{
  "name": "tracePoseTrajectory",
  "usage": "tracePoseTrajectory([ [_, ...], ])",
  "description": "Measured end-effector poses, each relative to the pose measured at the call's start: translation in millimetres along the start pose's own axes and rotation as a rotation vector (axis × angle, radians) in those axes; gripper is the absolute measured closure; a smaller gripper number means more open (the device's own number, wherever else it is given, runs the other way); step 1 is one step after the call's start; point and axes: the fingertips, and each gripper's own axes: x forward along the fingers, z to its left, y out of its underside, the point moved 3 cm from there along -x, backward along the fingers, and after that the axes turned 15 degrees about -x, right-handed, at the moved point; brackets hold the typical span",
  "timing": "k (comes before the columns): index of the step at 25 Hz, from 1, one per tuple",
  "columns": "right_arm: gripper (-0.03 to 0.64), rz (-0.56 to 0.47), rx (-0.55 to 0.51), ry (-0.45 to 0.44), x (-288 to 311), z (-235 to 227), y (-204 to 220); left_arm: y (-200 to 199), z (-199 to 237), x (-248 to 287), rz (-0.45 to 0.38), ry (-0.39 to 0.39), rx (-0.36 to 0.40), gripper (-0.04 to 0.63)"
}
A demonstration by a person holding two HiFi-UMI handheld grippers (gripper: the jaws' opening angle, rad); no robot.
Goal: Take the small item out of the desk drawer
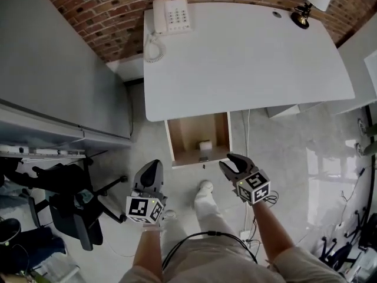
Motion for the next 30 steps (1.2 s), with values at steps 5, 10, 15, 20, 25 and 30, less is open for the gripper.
tracePoseTrajectory([
  [5, 0.453, 0.049, -0.032, -0.063, 22.3, -5.1, 12.7, 7.5, 3.7, 9.0, 0.001, -0.014, -0.008, 0.59],
  [10, 0.451, 0.109, -0.072, -0.114, 48.2, -7.3, 26.1, 14.4, 9.2, 22.9, 0.014, 0.001, -0.003, 0.589],
  [15, 0.444, 0.22, -0.225, -0.169, 78.5, -7.5, 36.9, 30.0, 16.2, 42.7, 0.033, 0.037, -0.01, 0.589],
  [20, 0.443, 0.35, -0.404, -0.255, 108.3, -3.2, 60.9, 48.8, 22.0, 61.4, 0.053, 0.072, -0.019, 0.59],
  [25, 0.432, 0.445, -0.473, -0.28, 130.6, -4.0, 76.2, 64.1, 30.3, 72.7, 0.068, 0.099, -0.024, 0.589],
  [30, 0.426, 0.513, -0.574, -0.285, 148.5, -11.3, 91.7, 76.7, 39.8, 83.9, 0.066, 0.1, -0.022, 0.591],
])
